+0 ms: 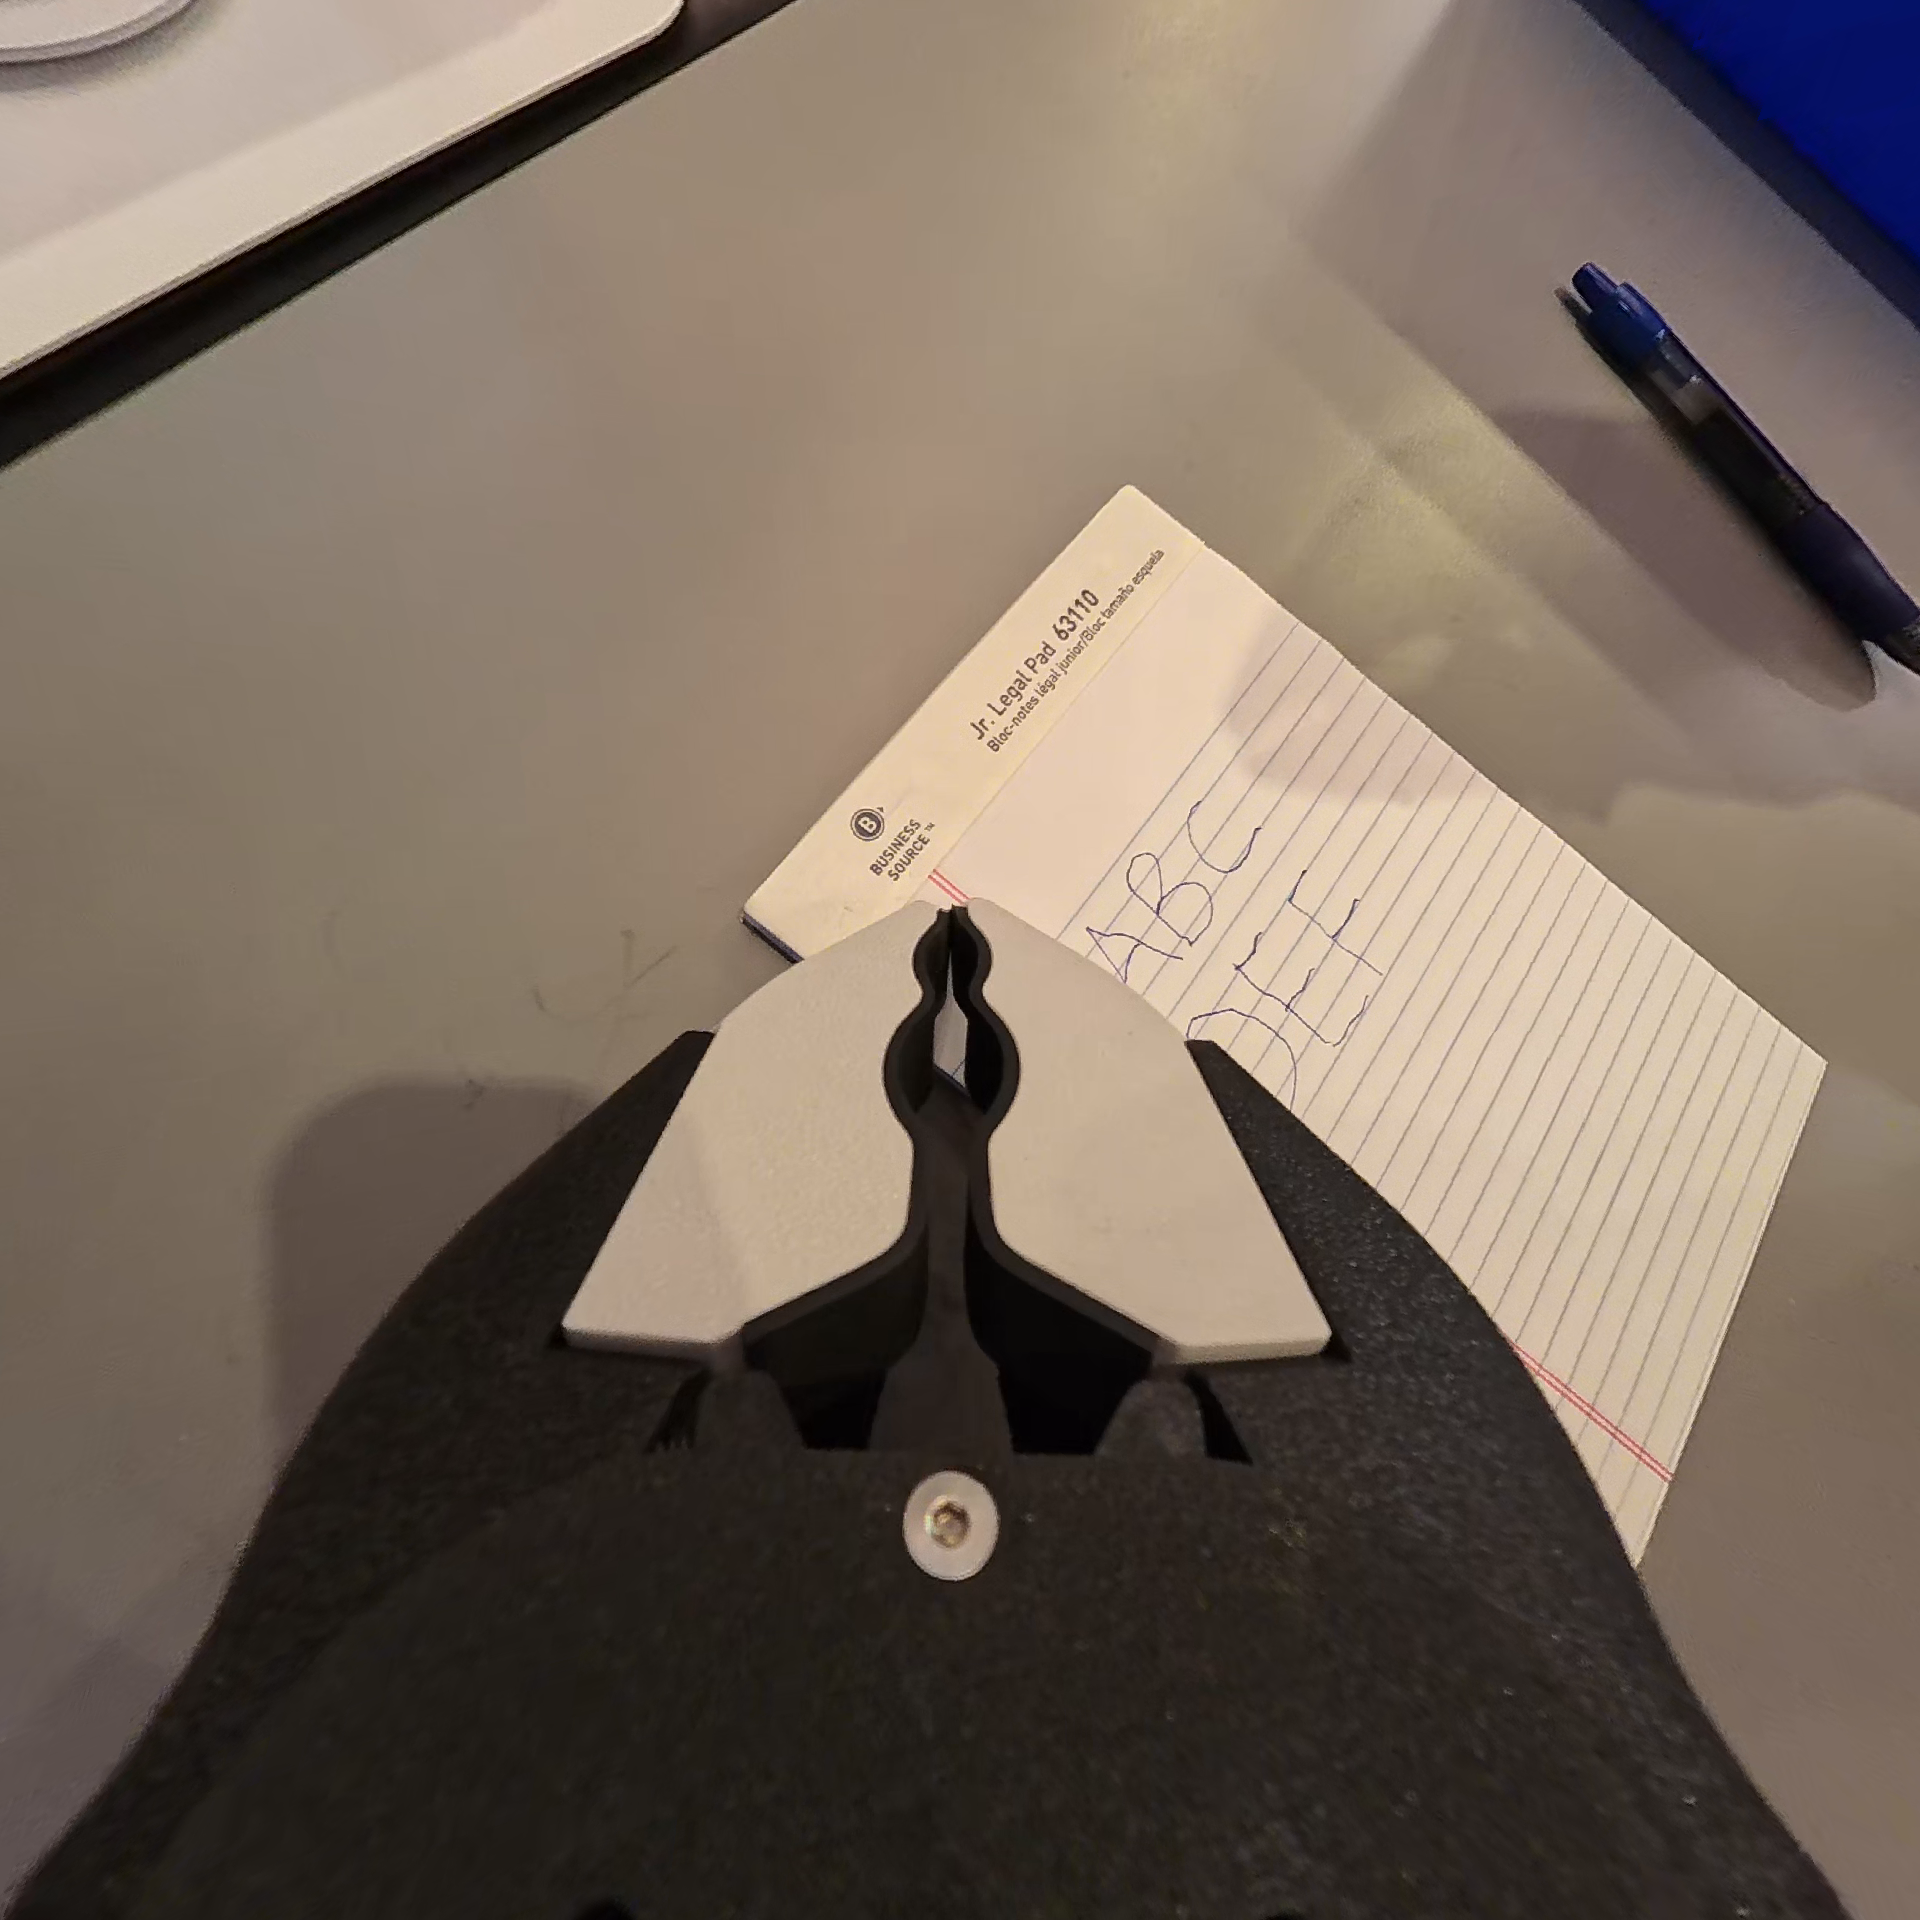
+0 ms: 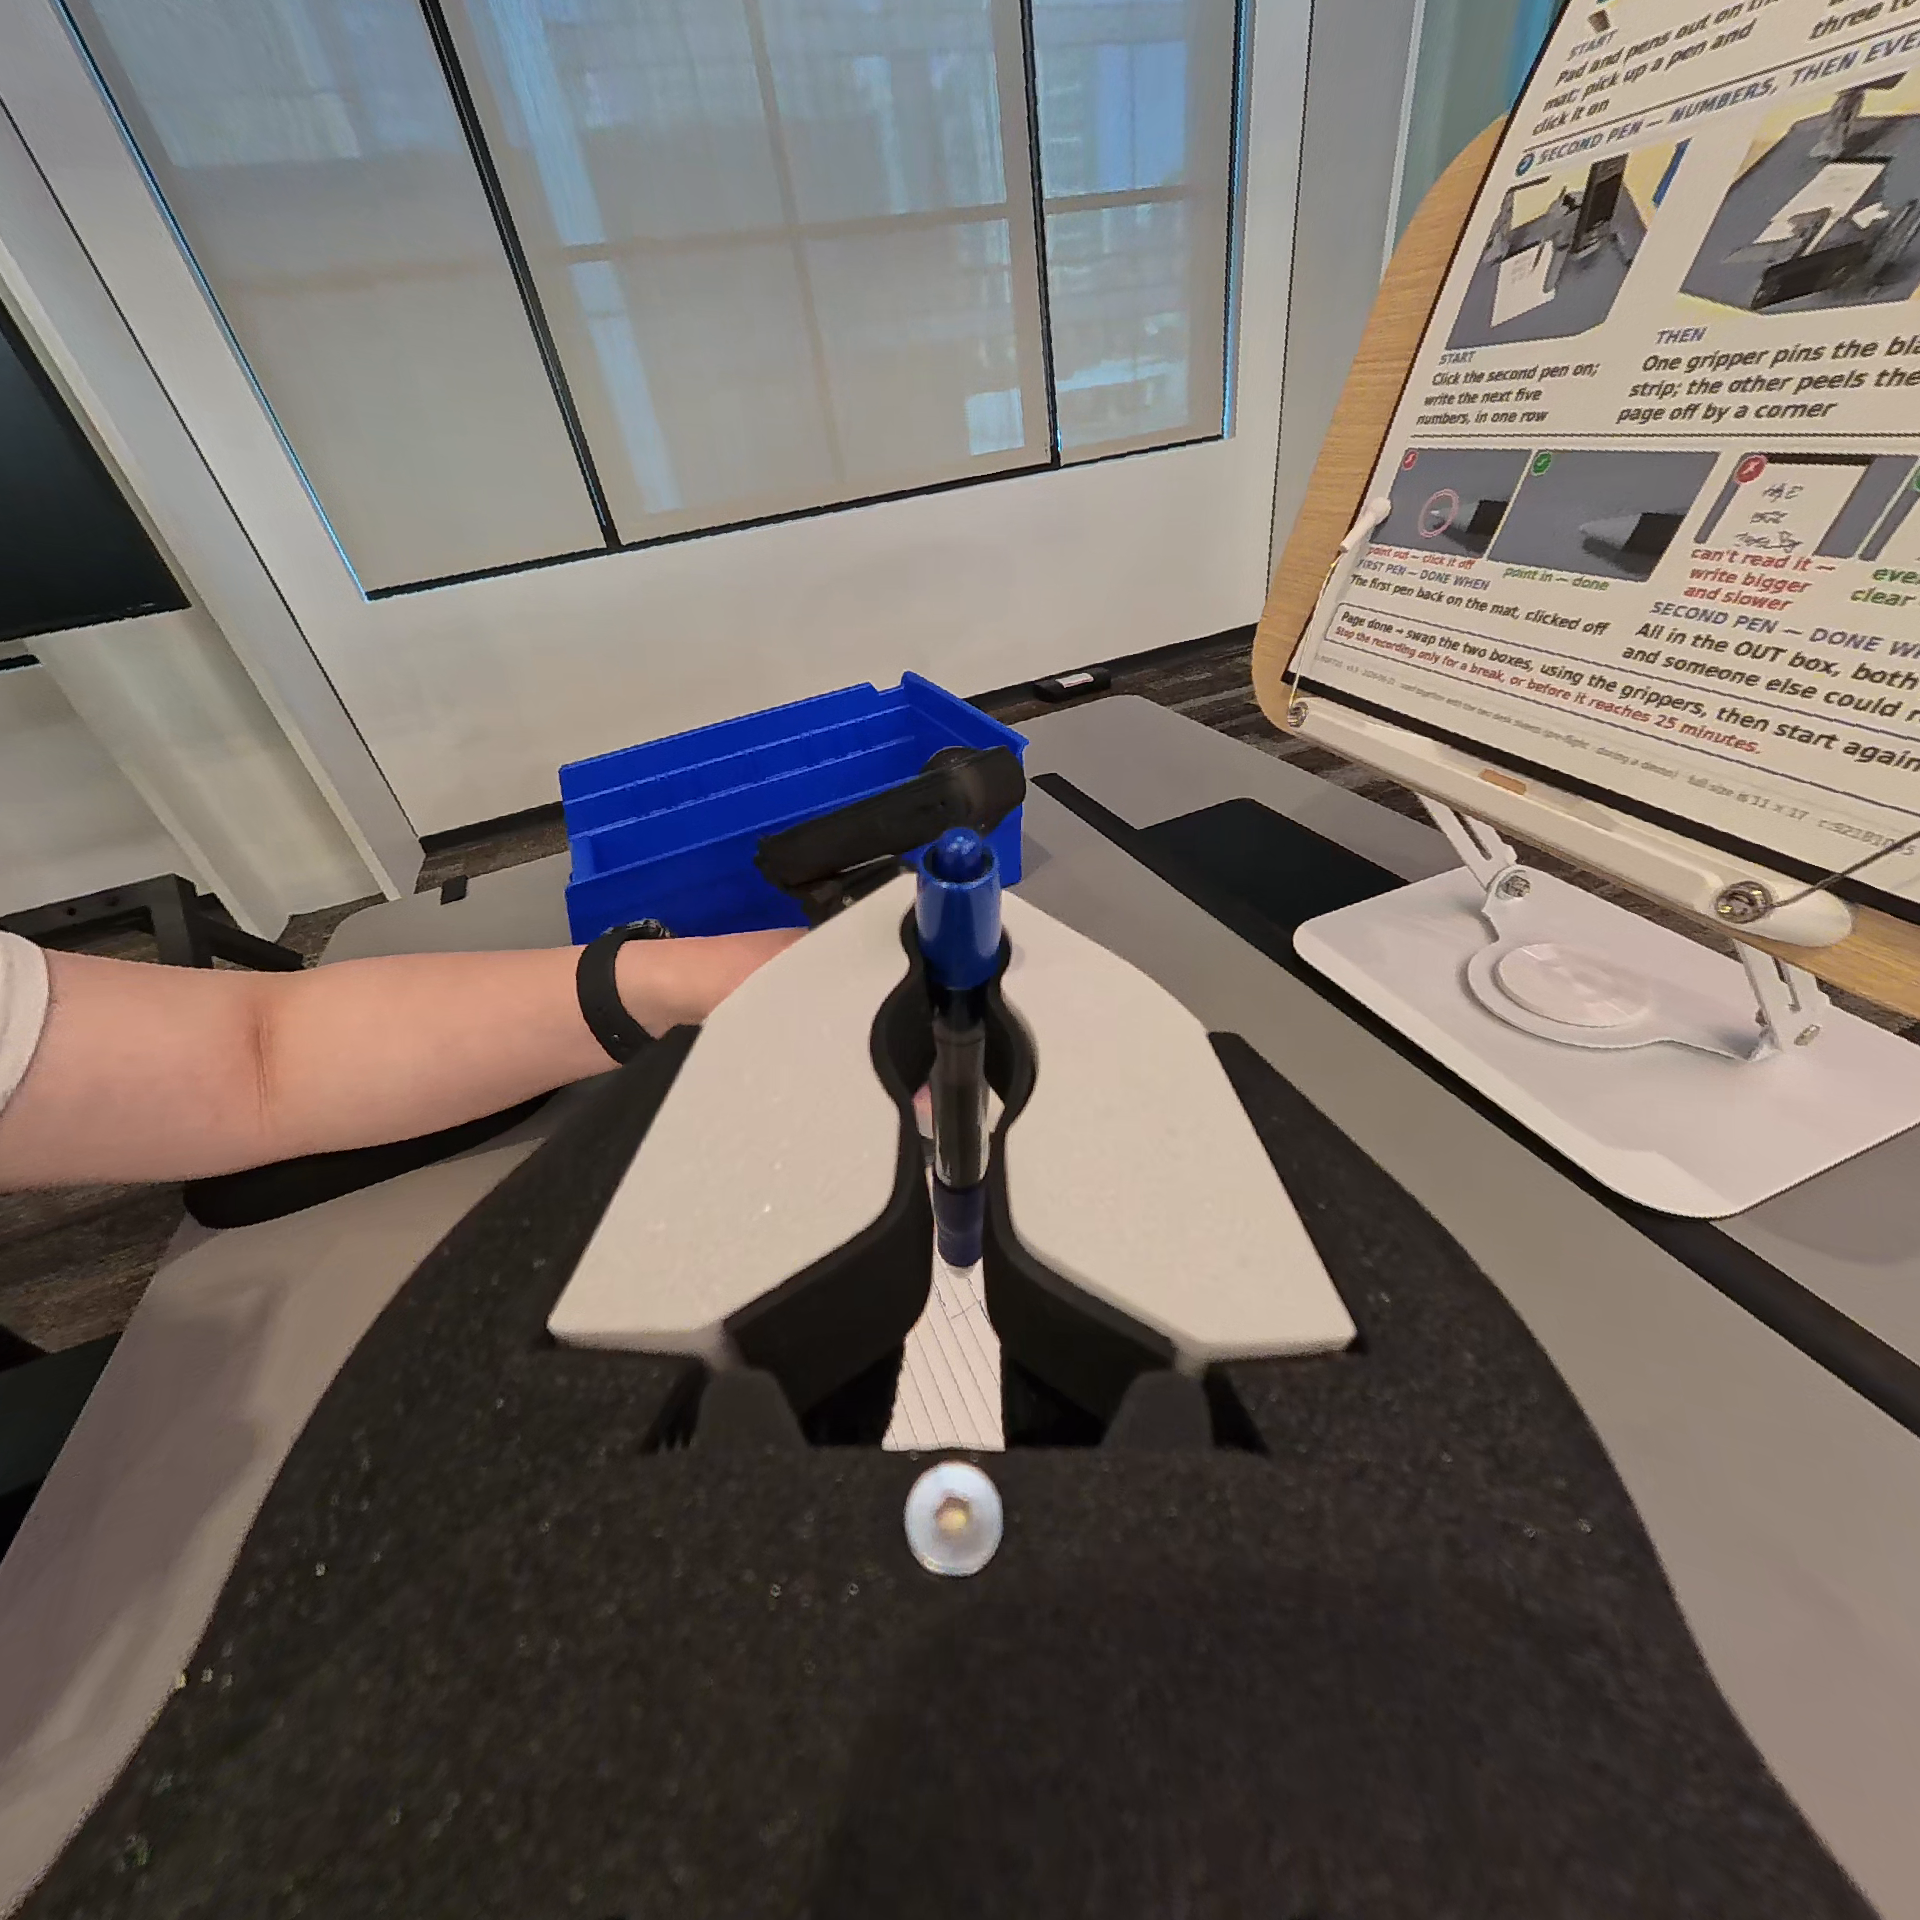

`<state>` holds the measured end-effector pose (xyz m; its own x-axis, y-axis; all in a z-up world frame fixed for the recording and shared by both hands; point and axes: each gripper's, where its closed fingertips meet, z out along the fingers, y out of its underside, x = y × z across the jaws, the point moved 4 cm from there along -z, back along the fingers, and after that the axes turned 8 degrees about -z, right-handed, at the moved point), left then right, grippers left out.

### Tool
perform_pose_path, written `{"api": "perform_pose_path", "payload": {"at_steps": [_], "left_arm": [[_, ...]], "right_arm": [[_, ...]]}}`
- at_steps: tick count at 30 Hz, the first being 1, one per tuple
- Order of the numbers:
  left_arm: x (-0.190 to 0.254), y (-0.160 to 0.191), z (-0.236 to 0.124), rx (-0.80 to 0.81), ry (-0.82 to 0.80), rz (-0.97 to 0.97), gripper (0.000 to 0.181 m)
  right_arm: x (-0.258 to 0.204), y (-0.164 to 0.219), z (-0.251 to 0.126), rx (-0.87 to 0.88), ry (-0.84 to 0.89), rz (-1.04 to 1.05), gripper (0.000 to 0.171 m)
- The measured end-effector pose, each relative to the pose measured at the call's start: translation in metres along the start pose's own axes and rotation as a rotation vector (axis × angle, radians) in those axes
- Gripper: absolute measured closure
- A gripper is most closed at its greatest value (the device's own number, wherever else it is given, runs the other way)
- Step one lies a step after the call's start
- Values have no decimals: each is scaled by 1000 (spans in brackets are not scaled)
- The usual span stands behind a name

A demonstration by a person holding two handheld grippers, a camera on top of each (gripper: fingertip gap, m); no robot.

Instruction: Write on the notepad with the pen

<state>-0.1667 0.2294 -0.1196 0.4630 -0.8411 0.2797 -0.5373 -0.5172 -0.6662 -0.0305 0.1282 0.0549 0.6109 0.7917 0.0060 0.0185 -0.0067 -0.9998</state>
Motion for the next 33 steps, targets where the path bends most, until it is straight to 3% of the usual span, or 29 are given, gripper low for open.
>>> {"api": "perform_pose_path", "payload": {"at_steps": [7,15,17,21,27,33], "left_arm": [[-2,-4,-4,1,52,-95,177],[40,-56,-58,274,317,-203,158],[63,-72,-81,361,434,-190,160],[109,-98,-120,466,532,-67,181],[169,-136,-142,544,407,220,181],[200,-148,-120,518,281,399,181]], "right_arm": [[-2,0,1,-18,2,-10,167],[-3,-2,-2,-61,40,-80,167],[-4,-3,-3,-83,52,-121,167],[-7,-5,-3,-108,59,-165,167],[-10,-3,3,-129,49,-178,167],[-12,-5,2,-130,44,-185,167]]}}
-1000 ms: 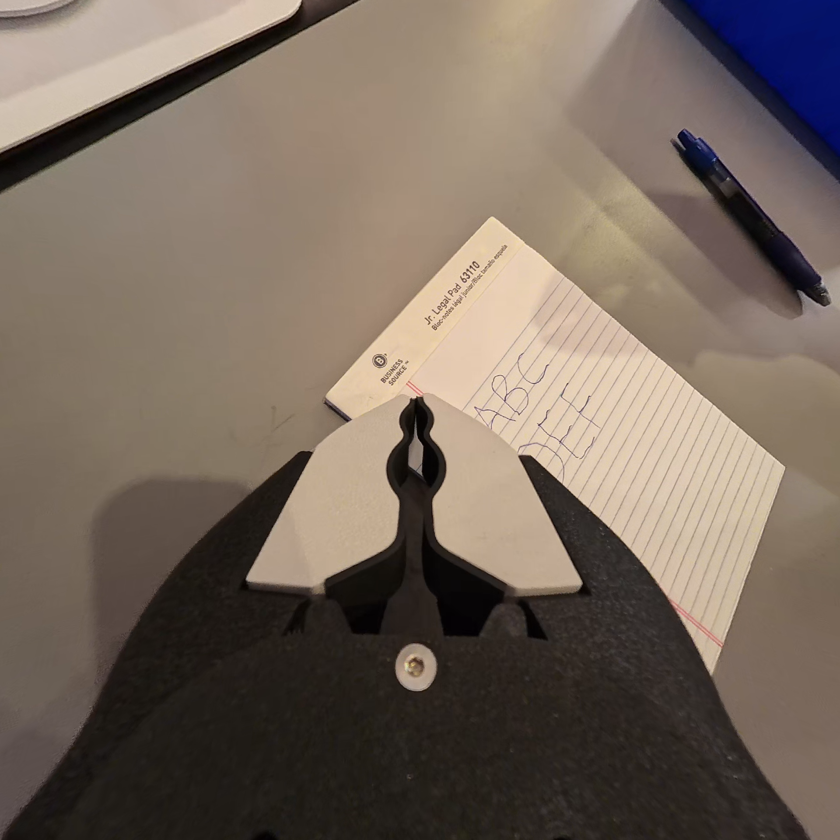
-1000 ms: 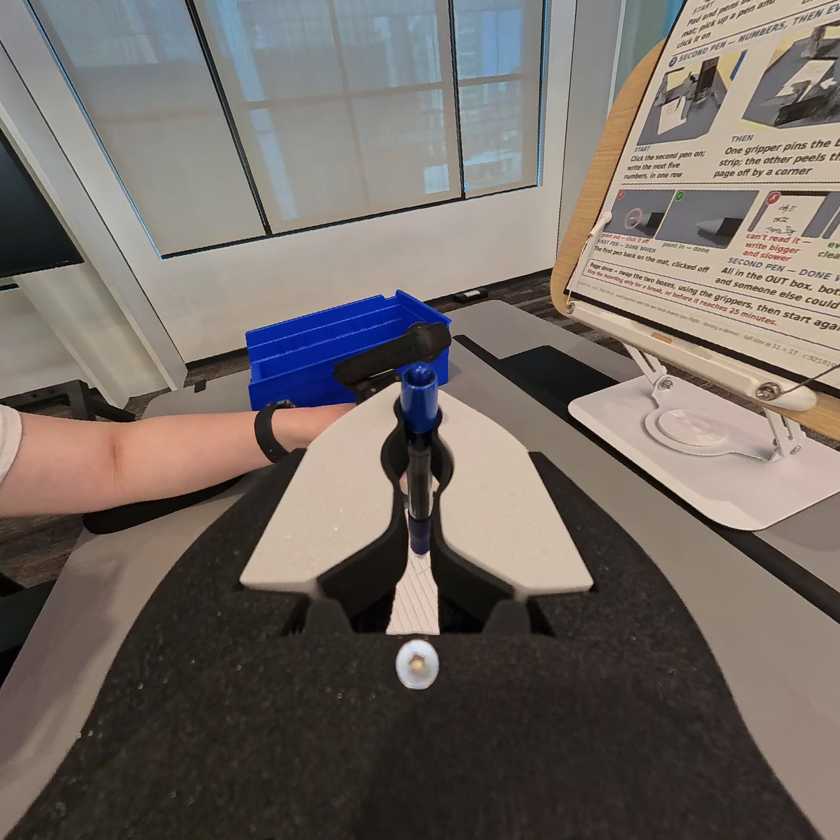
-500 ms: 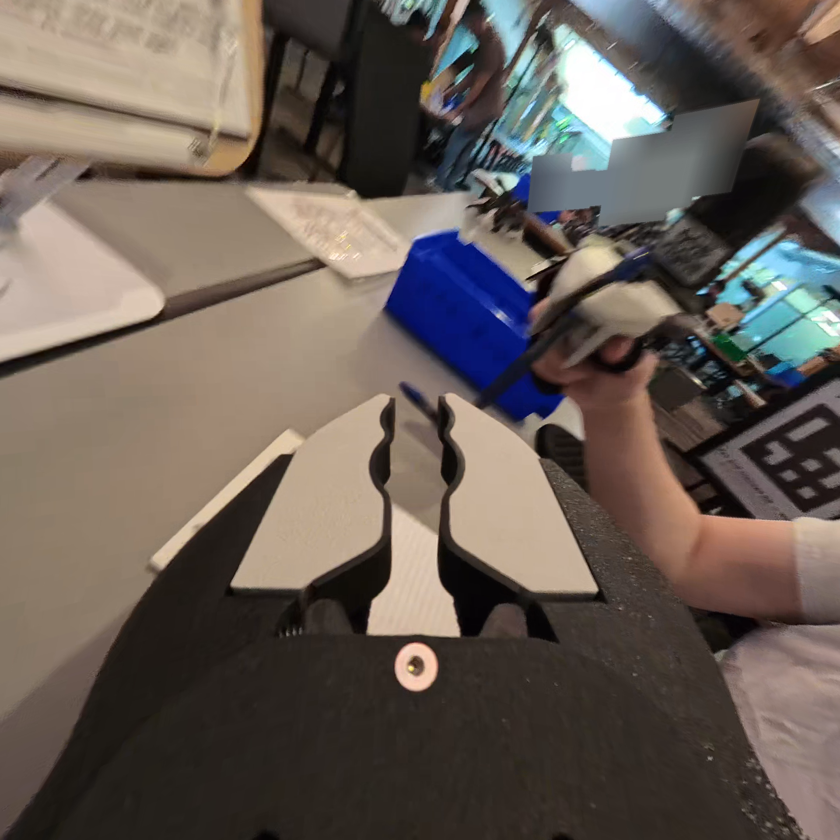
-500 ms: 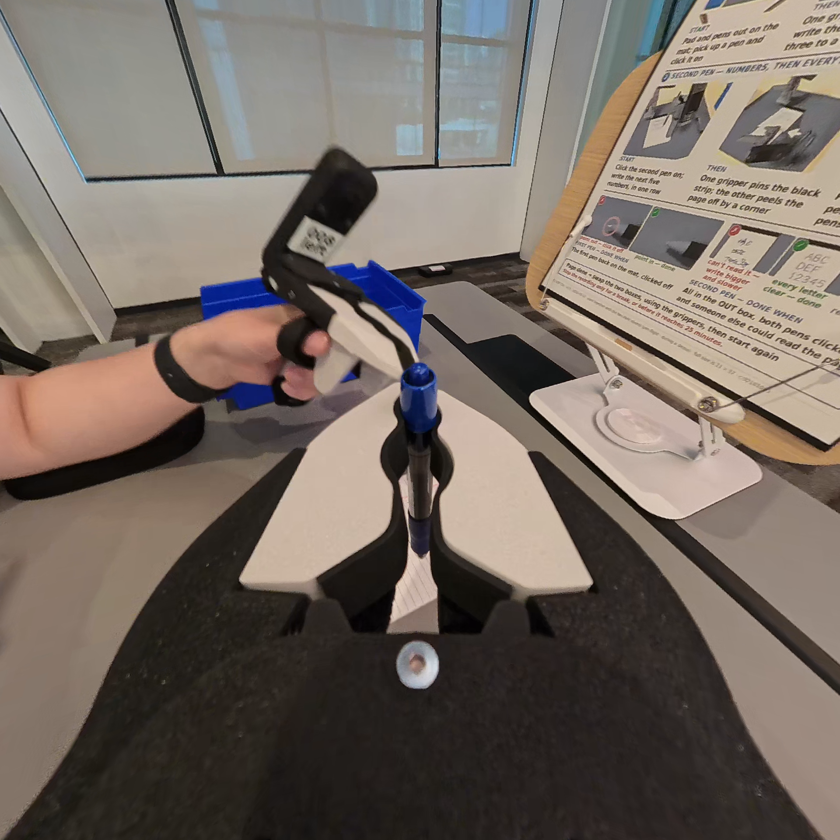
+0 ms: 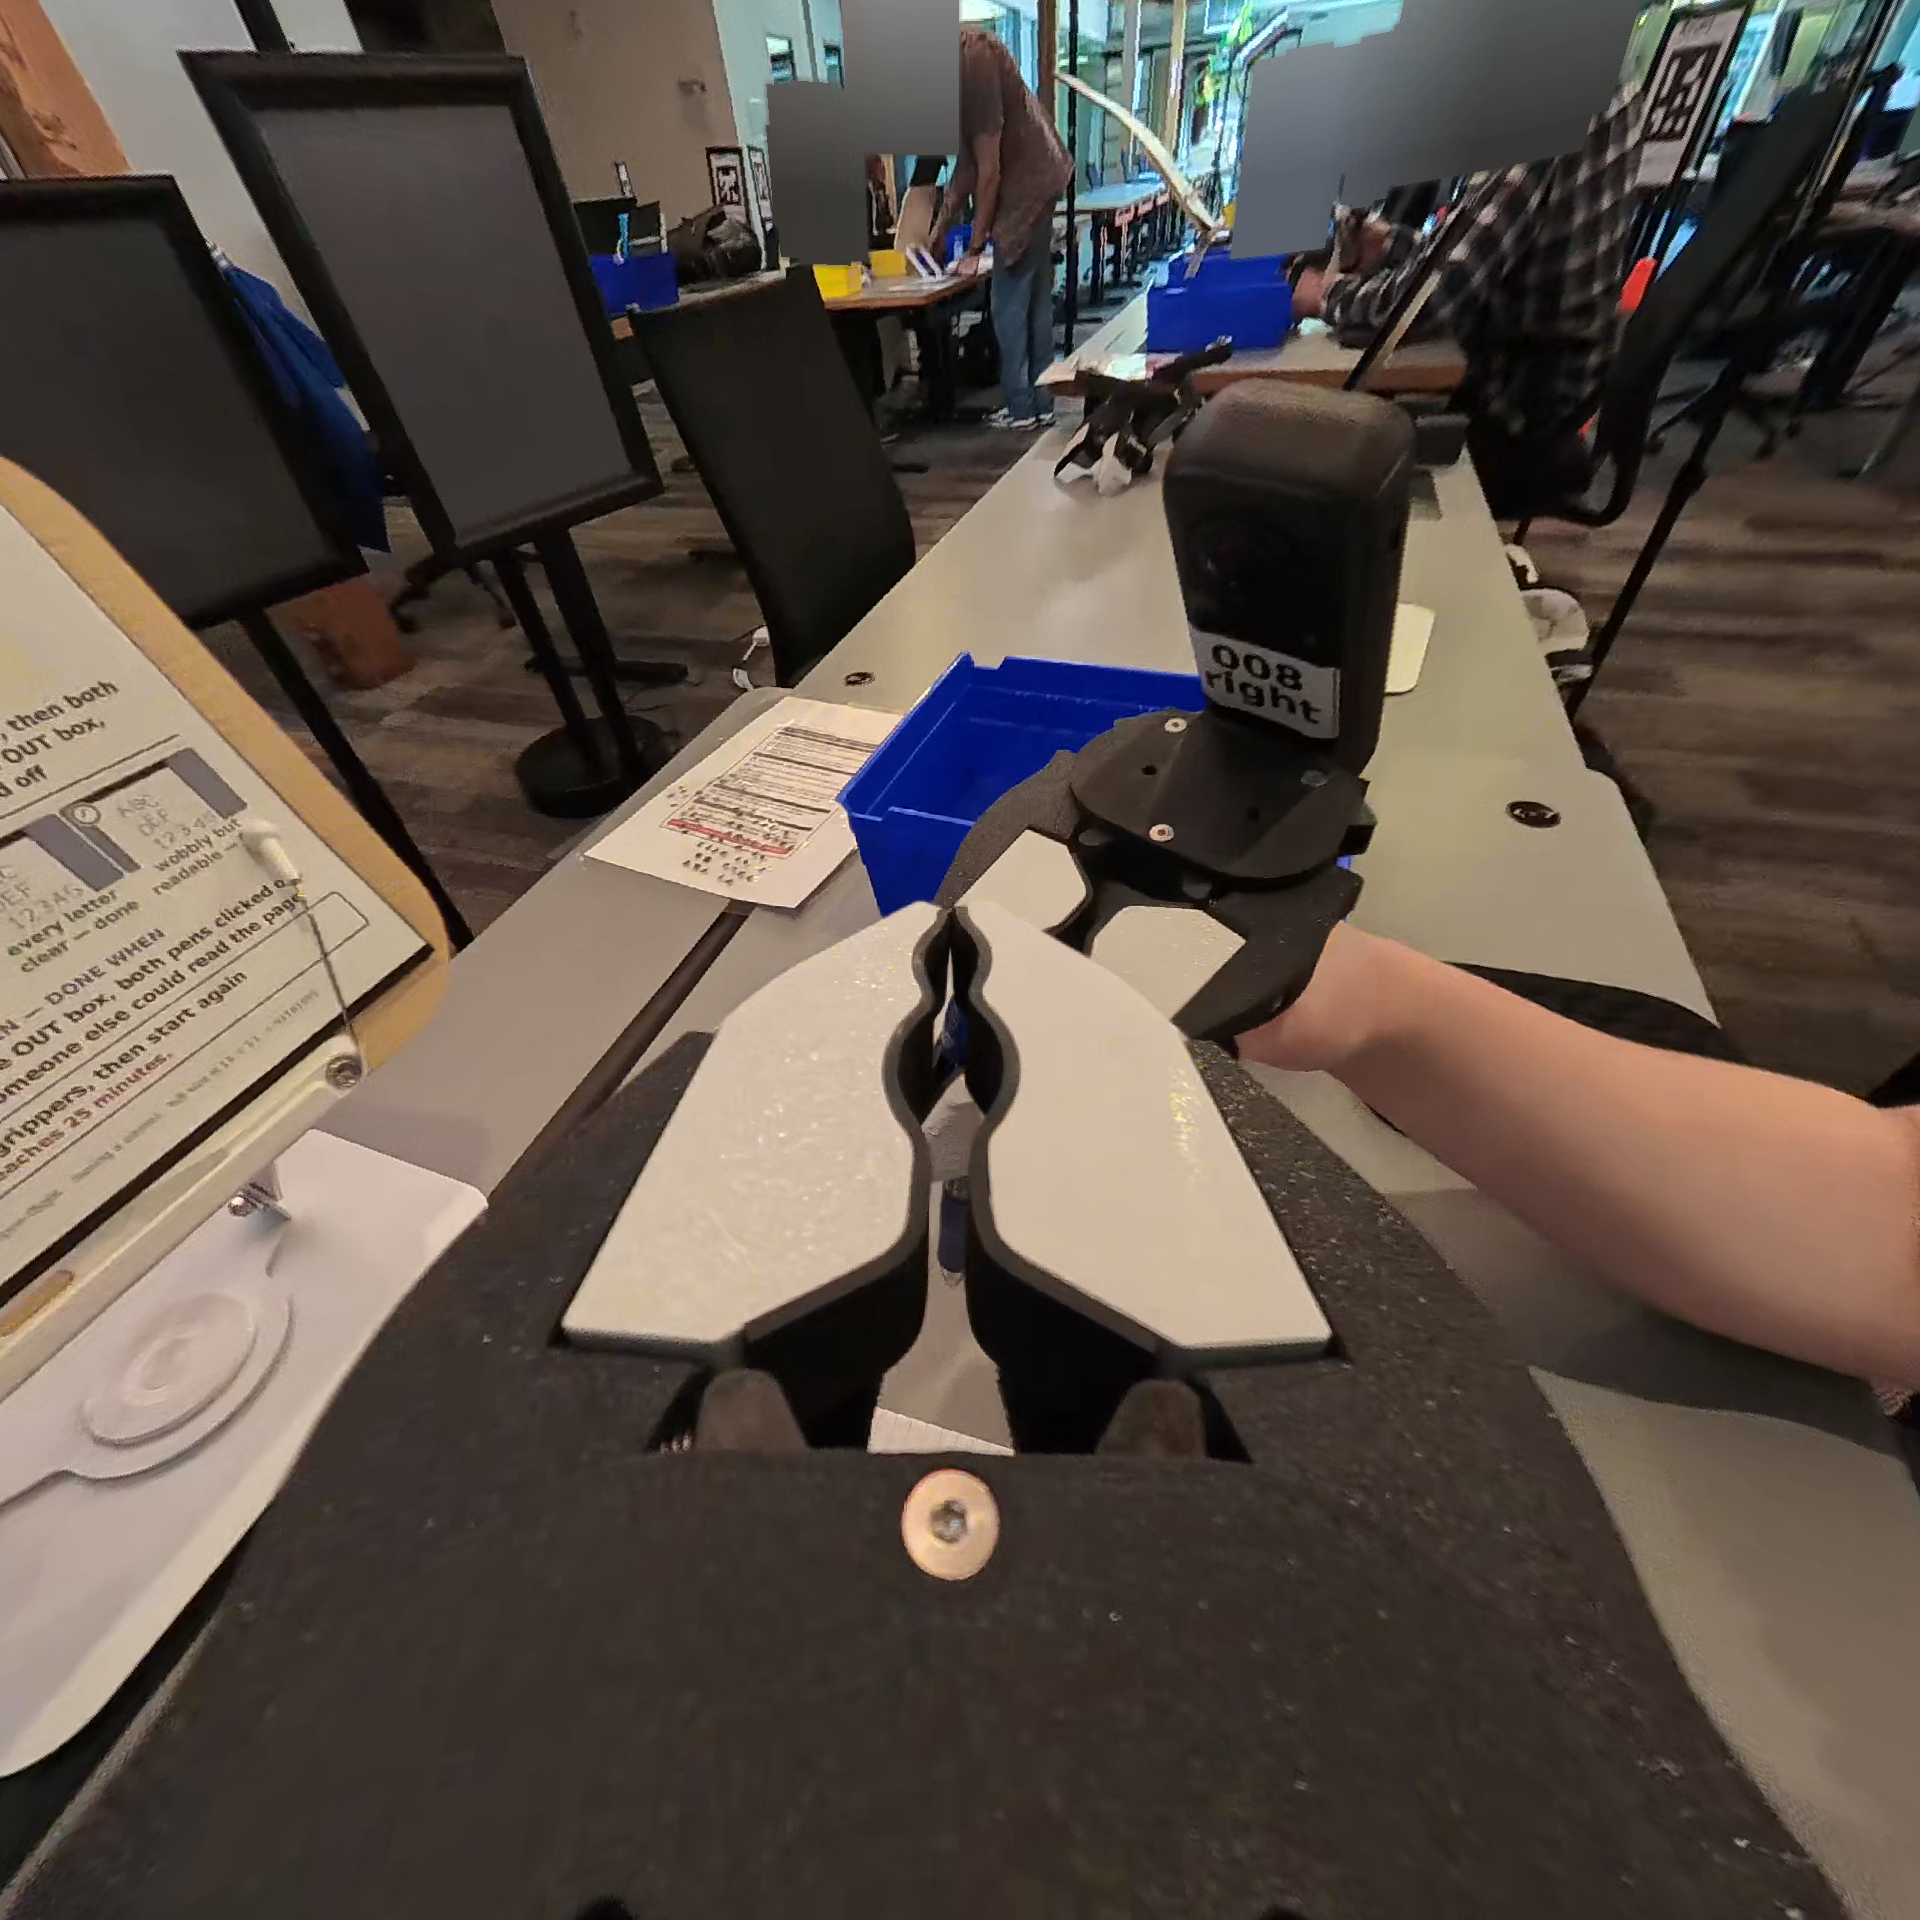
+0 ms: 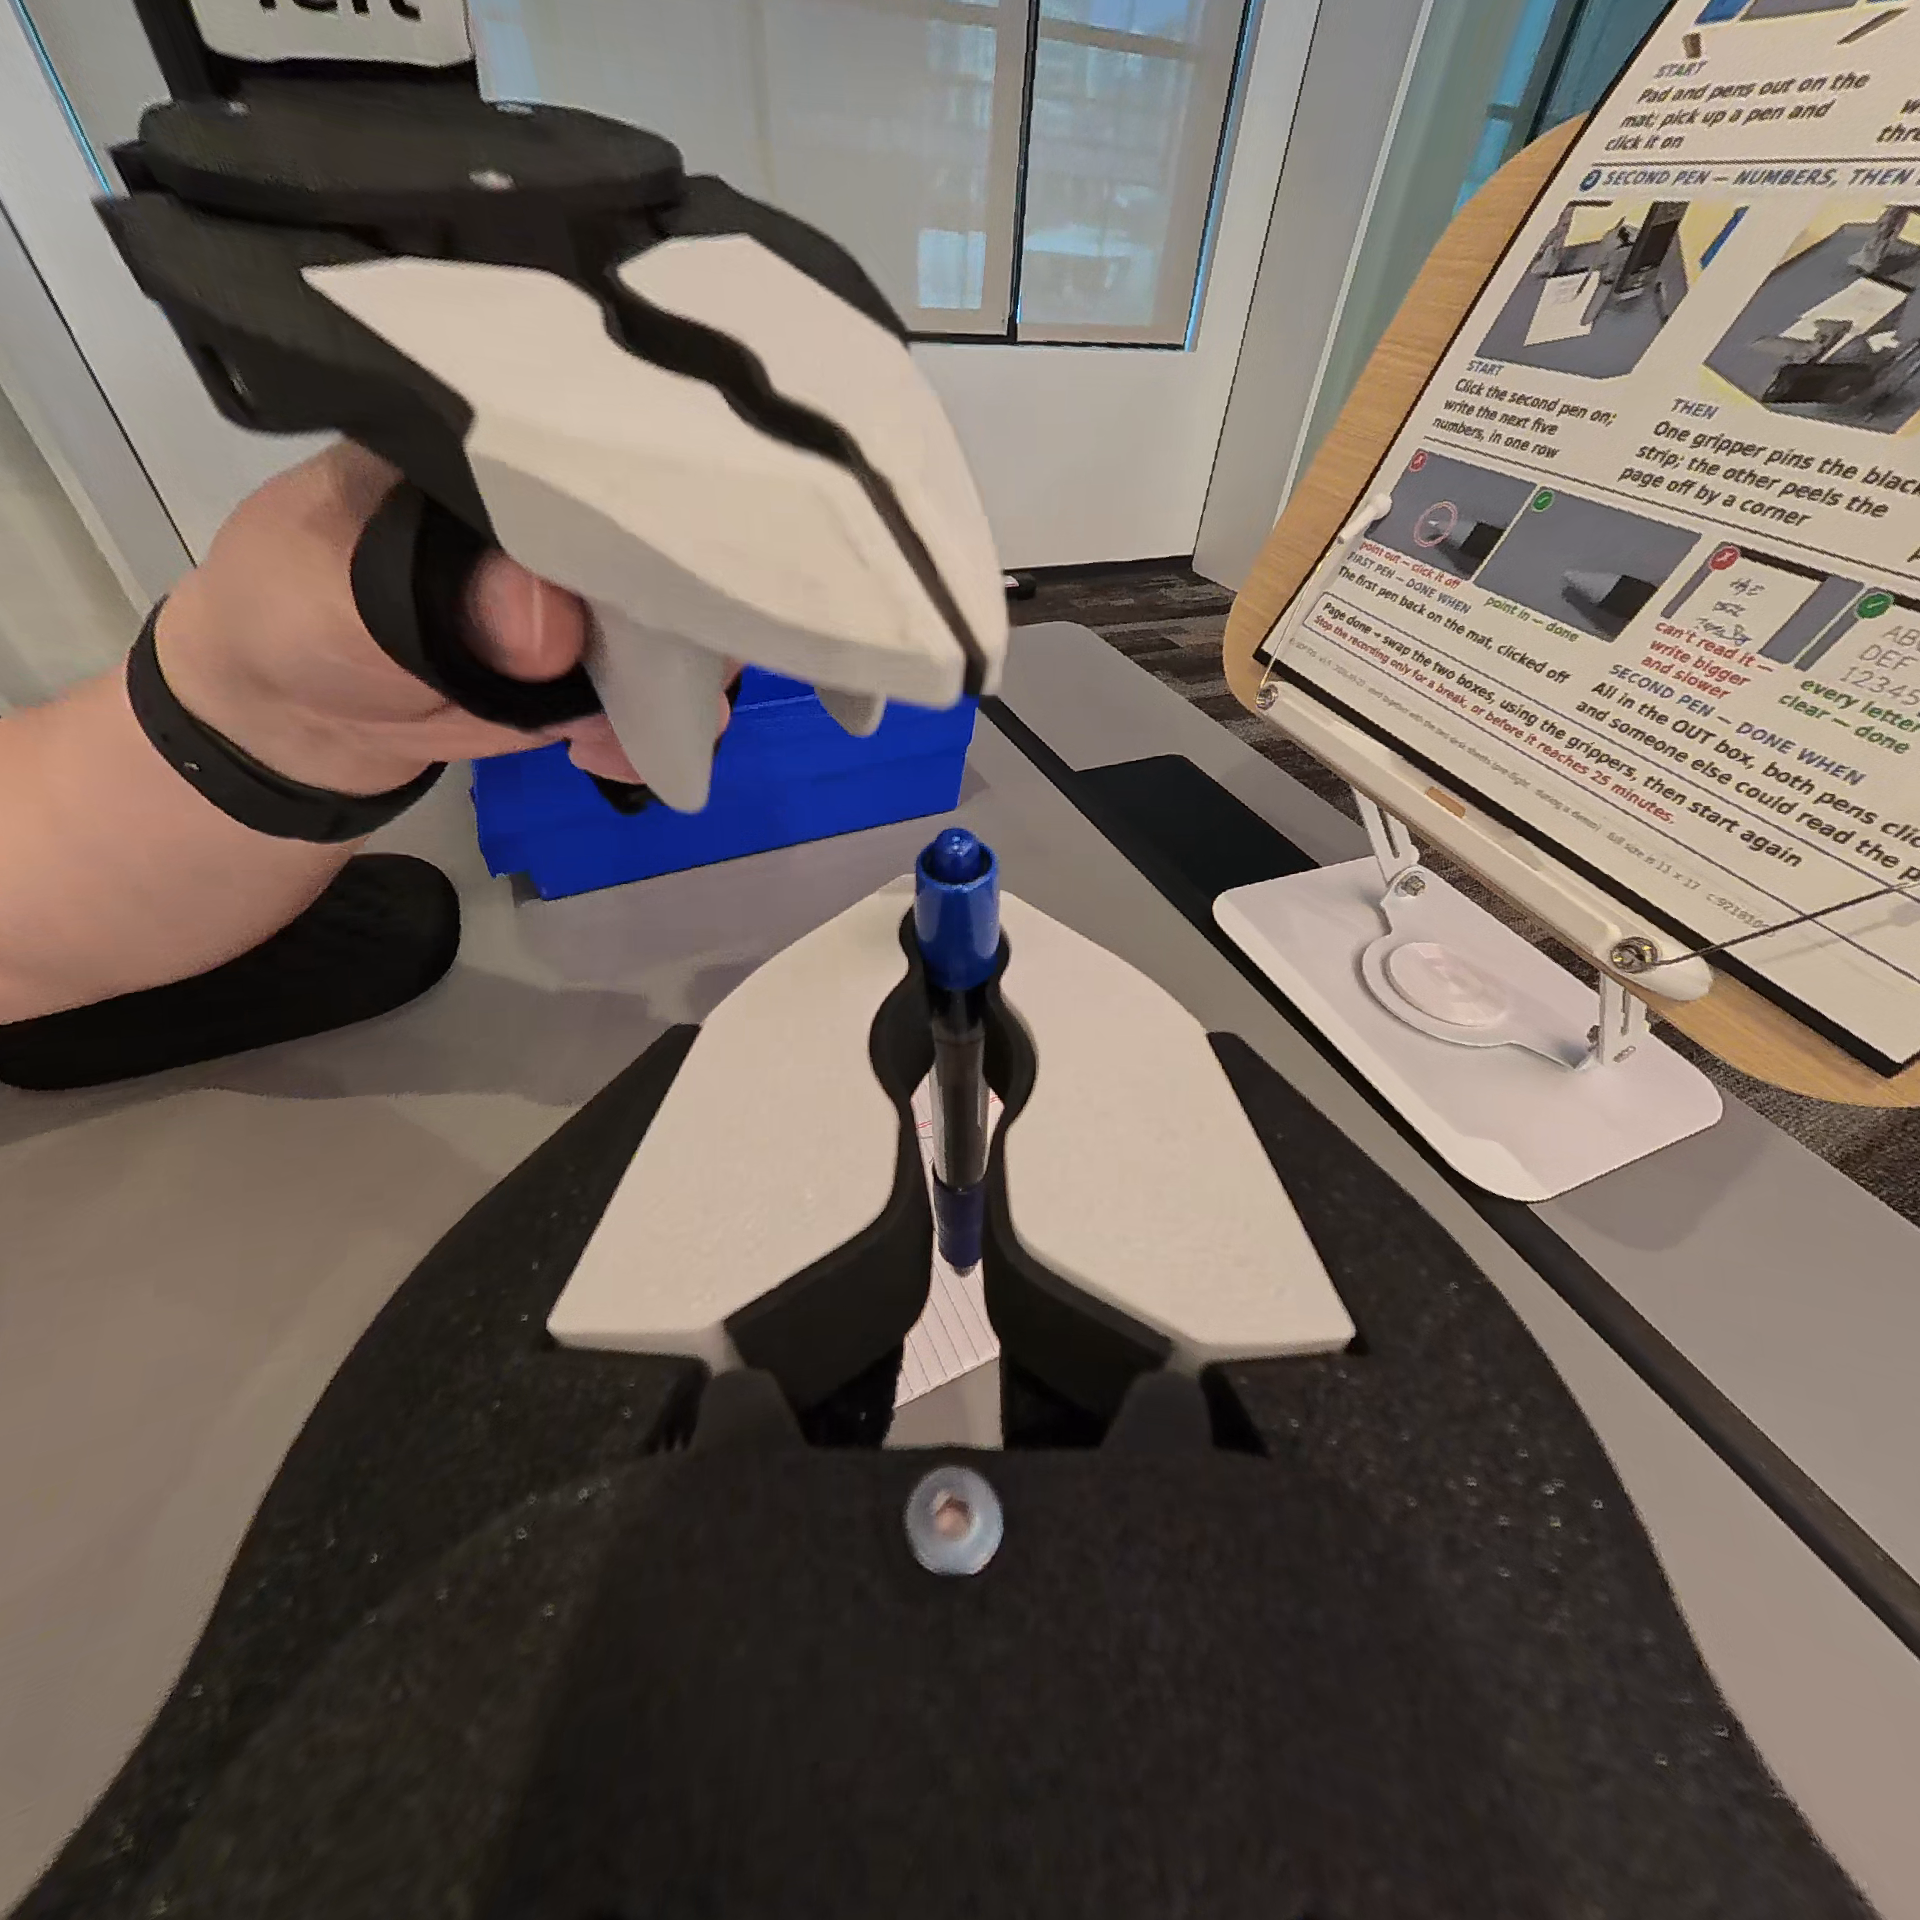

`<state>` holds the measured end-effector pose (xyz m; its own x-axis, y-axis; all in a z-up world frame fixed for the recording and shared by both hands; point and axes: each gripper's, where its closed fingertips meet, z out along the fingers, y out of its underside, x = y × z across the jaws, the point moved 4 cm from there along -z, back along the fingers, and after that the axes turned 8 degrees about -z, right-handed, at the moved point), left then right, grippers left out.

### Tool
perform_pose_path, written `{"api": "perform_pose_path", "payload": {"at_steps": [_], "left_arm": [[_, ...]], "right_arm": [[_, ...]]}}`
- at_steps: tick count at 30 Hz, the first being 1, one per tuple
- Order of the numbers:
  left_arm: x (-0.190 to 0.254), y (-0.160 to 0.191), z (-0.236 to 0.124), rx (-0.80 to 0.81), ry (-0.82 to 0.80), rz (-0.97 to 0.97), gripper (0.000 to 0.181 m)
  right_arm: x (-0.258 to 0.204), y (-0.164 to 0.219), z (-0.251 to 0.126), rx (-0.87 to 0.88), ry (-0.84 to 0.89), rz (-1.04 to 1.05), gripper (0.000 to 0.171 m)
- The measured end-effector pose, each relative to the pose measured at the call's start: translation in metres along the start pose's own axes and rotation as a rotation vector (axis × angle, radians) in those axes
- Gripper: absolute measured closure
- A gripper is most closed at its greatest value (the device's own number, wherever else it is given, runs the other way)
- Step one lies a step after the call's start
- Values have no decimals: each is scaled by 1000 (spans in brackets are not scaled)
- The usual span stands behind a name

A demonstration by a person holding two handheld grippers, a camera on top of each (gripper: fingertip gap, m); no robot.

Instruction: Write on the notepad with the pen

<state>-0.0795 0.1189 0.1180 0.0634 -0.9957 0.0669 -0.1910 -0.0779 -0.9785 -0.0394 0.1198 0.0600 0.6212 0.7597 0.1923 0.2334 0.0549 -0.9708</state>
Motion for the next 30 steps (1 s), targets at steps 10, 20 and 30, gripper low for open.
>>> {"api": "perform_pose_path", "payload": {"at_steps": [10,20,30], "left_arm": [[-4,6,12,16,-7,-24,181],[-1,-2,17,6,-24,66,181],[-4,7,20,-25,-44,81,181]], "right_arm": [[2,2,-2,-16,-6,12,167],[0,6,0,-50,-7,9,167],[1,3,-3,-38,-4,7,167]]}}
